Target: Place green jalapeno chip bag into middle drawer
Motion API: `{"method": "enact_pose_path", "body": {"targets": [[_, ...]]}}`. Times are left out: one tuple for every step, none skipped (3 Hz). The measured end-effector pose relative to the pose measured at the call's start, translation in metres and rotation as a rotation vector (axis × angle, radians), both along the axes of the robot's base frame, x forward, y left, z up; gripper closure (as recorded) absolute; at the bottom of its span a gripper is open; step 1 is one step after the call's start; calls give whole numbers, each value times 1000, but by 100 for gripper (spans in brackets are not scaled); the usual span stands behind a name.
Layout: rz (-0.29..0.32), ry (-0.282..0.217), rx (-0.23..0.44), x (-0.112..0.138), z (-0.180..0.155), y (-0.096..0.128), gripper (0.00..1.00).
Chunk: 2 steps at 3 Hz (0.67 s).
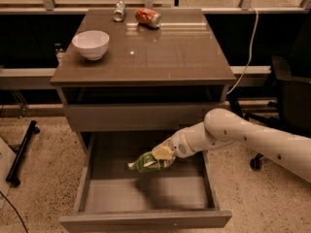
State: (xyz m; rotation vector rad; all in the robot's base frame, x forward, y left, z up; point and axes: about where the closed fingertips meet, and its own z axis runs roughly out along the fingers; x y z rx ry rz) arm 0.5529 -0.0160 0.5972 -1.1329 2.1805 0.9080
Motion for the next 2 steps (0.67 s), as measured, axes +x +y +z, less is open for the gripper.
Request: {"method": "enact_pose_path", "body": {"targets": [[-49, 43, 20, -11, -39, -17, 100], [-101, 93, 30, -19, -77, -37, 100]]}}
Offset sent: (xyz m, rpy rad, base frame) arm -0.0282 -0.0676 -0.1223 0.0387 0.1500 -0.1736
